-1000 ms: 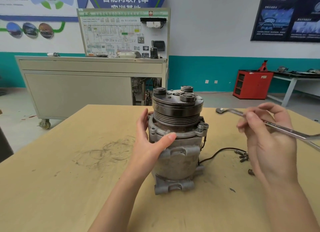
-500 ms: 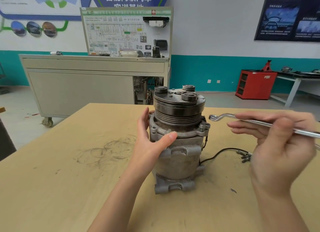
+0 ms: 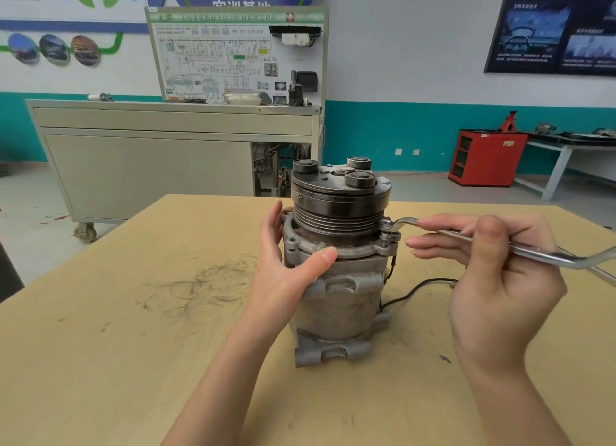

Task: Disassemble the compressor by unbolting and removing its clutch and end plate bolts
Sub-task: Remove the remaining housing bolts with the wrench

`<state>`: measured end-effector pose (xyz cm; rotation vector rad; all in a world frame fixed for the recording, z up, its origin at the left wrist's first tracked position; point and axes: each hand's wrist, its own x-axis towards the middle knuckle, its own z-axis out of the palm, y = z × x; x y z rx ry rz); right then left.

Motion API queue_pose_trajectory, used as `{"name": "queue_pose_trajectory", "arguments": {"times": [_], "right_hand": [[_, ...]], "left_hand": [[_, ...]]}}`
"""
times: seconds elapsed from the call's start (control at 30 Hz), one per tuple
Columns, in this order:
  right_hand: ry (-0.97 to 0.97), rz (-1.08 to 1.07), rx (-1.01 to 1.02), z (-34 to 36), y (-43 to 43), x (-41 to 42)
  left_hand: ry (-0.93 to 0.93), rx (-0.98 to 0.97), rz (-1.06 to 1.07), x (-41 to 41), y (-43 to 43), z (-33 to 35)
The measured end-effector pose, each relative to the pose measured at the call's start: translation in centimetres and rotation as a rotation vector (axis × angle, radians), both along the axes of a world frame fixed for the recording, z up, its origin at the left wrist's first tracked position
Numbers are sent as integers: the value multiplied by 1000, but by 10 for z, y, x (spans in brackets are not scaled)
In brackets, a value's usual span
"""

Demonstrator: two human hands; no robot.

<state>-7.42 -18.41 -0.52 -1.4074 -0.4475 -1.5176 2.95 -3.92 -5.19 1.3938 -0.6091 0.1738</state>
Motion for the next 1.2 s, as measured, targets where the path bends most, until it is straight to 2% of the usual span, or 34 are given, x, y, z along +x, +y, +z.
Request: {"name": "queue_pose_trajectory", "arguments": {"times": [0.2, 0.47, 0.63, 0.87, 1.2], "right_hand": [[14, 34, 44, -2, 0, -4], [195, 159, 110, 1, -14, -8], [232, 237, 50, 4, -19, -9], [333, 209, 21, 2, -17, -7], [129, 148, -82, -5, -13, -2]], "left_hand": [[3, 5, 6, 0, 1, 0], [6, 7, 8, -1, 0, 0], [2, 17, 11, -4, 0, 3], [-2, 11, 17, -6, 0, 6], [17, 16, 32, -8, 0, 7]]}}
